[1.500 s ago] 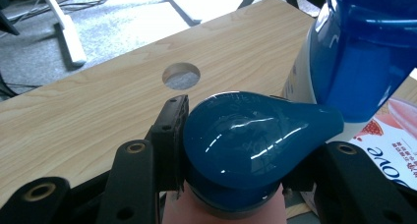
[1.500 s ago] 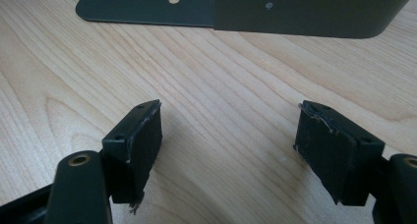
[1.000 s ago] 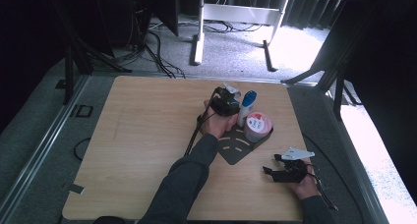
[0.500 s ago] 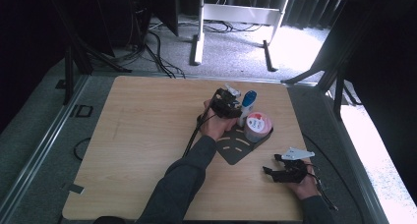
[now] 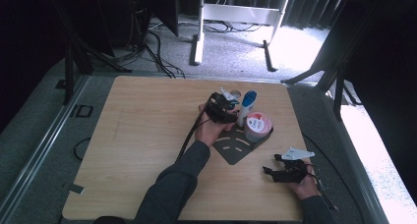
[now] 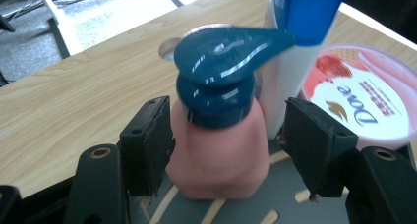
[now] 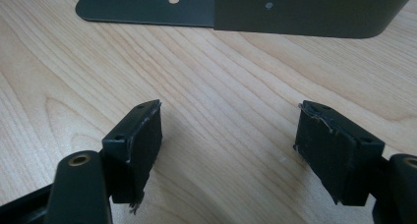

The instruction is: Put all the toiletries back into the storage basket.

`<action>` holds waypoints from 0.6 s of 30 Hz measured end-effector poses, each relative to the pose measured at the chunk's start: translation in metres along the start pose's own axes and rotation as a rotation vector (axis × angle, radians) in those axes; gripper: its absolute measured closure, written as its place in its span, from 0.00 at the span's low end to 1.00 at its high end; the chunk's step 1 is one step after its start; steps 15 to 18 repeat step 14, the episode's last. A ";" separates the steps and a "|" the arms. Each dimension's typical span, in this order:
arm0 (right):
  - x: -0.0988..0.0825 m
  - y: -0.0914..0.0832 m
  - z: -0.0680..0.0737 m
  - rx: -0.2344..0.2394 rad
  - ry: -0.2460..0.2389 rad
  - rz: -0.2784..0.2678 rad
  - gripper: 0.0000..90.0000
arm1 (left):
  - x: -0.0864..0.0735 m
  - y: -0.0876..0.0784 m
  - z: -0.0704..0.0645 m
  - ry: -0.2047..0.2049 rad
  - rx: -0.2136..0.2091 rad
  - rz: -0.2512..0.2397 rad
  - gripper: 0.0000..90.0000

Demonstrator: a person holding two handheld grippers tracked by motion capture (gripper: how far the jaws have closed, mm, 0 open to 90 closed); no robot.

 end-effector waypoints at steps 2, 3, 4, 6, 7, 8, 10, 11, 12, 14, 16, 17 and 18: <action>0.000 0.000 0.000 0.000 -0.001 0.001 0.28 | -0.002 -0.002 0.000 0.007 -0.010 0.003 0.40; 0.000 0.000 0.000 0.000 -0.001 0.001 0.28 | -0.007 -0.007 0.000 0.024 -0.016 0.007 0.40; 0.000 0.000 0.000 0.000 -0.001 0.001 0.28 | -0.008 -0.008 -0.001 0.024 -0.019 0.006 0.40; 0.000 0.000 0.000 0.000 -0.001 0.001 0.28 | -0.013 -0.012 -0.001 0.028 -0.035 0.005 0.40; 0.000 0.000 0.000 0.000 -0.001 0.001 0.28 | -0.016 -0.014 -0.002 0.034 -0.039 0.009 0.40; 0.000 0.000 0.000 0.000 -0.001 0.001 0.28 | -0.020 -0.016 -0.002 0.044 -0.042 0.013 0.40; 0.000 0.000 0.000 0.000 -0.001 0.001 0.28 | -0.027 -0.020 -0.001 0.051 -0.048 0.018 0.40; 0.000 0.000 0.000 0.000 -0.001 0.001 0.28 | -0.035 -0.023 0.000 0.052 -0.056 0.022 0.40; 0.000 0.000 0.000 0.000 -0.001 0.001 0.28 | -0.035 -0.023 0.000 0.052 -0.056 0.022 0.40; 0.000 0.000 0.000 0.000 -0.001 0.001 0.28 | -0.046 -0.028 0.000 0.052 -0.063 0.023 0.40; 0.000 0.000 0.000 0.000 -0.001 0.001 0.28 | -0.046 -0.028 0.000 0.052 -0.063 0.023 0.40; 0.000 0.000 0.000 0.000 -0.001 0.001 0.28 | -0.046 -0.028 0.000 0.052 -0.063 0.023 0.40; 0.000 0.000 0.000 0.000 -0.001 0.001 0.28 | -0.046 -0.028 0.000 0.052 -0.063 0.023 0.40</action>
Point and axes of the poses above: each handheld gripper's, and its own axes: y roughly forward along the jaws, x roughly out of its top, z roughly to its left, the point moved 7 cm from there along y, roughly forward along the jaws, and after that the axes turned 6 degrees about x, right-handed, at the moved point
